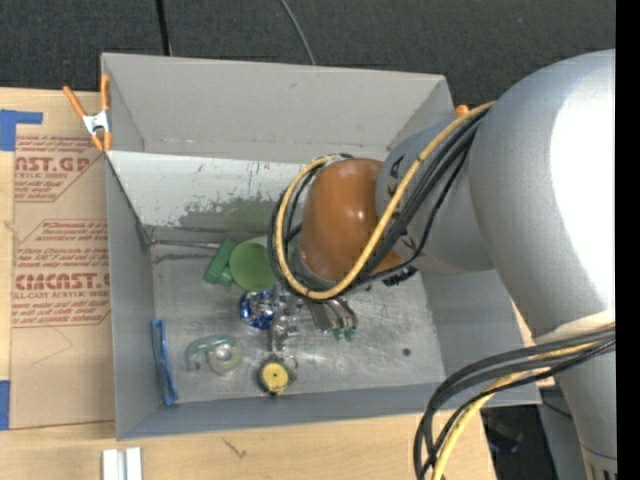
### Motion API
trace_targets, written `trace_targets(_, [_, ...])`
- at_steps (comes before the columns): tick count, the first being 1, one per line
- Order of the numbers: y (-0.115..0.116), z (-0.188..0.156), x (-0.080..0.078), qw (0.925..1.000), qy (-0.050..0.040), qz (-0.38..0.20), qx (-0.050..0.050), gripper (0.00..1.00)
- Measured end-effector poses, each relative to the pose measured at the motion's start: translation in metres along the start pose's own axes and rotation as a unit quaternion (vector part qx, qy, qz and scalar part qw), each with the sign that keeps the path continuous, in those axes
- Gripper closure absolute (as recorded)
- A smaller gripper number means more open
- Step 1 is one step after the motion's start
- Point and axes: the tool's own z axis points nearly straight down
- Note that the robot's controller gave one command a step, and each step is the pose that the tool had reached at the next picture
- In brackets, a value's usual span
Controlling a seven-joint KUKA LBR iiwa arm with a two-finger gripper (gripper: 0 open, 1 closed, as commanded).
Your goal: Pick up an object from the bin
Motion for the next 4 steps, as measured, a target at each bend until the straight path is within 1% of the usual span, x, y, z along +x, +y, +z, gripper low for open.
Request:
trace_targets(1, [0.008,-0.057,0.011,1.0000,-0.0028,-0.007,0.000,1.00])
trace_targets(2, [0.019,-0.191,0.004,0.9961,-0.0057,-0.088,0.000,1.00])
trace_targets(3, [0.053,-0.068,0.016,1.0000,0.0034,-0.009,-0.001,1.00])
trace_targets(4, [0.052,-0.071,0.014,1.0000,-0.0003,-0.009,0.000,0.00])
